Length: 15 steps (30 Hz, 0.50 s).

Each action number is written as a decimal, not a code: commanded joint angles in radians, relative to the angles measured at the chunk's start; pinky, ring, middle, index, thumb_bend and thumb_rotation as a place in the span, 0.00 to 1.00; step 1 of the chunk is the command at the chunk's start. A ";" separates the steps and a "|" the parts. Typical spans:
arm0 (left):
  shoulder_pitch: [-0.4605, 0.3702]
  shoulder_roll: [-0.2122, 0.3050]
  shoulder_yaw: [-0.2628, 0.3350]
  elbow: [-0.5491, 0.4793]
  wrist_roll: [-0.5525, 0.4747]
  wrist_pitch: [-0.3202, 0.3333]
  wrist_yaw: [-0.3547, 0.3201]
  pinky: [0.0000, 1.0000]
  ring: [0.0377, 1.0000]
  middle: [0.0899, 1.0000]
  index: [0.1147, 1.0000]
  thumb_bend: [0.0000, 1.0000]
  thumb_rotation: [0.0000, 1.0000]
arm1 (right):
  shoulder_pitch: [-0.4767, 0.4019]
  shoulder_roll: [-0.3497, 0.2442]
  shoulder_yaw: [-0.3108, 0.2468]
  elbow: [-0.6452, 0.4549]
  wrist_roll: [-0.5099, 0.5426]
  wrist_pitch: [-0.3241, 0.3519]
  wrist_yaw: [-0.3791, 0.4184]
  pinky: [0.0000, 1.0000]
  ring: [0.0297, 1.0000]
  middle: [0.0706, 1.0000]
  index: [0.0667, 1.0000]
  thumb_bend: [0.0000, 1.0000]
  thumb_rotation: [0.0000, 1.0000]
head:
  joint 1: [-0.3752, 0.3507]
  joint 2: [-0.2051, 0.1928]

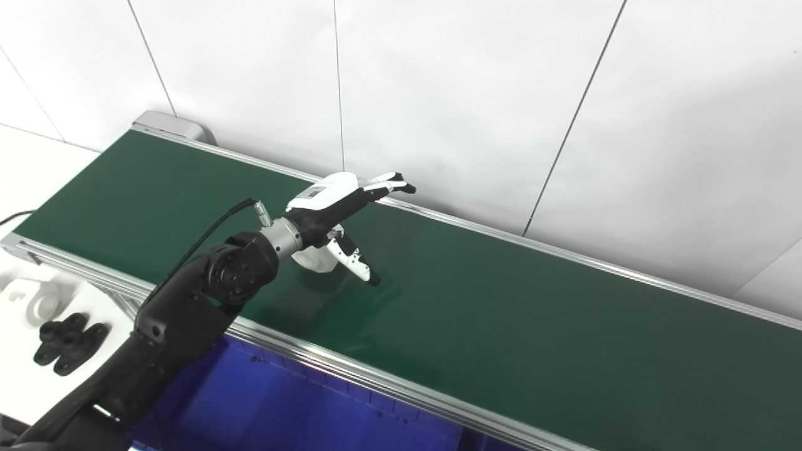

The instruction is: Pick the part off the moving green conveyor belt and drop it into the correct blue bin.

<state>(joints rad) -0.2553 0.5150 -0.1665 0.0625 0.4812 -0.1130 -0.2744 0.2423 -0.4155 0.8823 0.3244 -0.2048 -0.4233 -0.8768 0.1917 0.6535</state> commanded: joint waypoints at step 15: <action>-0.067 0.042 -0.056 0.082 0.167 0.053 -0.011 1.00 0.98 0.99 0.88 0.99 0.06 | 0.012 -0.012 0.015 -0.027 -0.032 -0.047 -0.067 0.63 0.72 0.76 0.78 0.82 0.47 | 0.008 0.016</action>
<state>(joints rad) -0.2851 0.5372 -0.2228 0.1499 0.6313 -0.0695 -0.2905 0.2501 -0.4162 0.8940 0.3166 -0.2227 -0.4233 -0.9151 0.2010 0.6703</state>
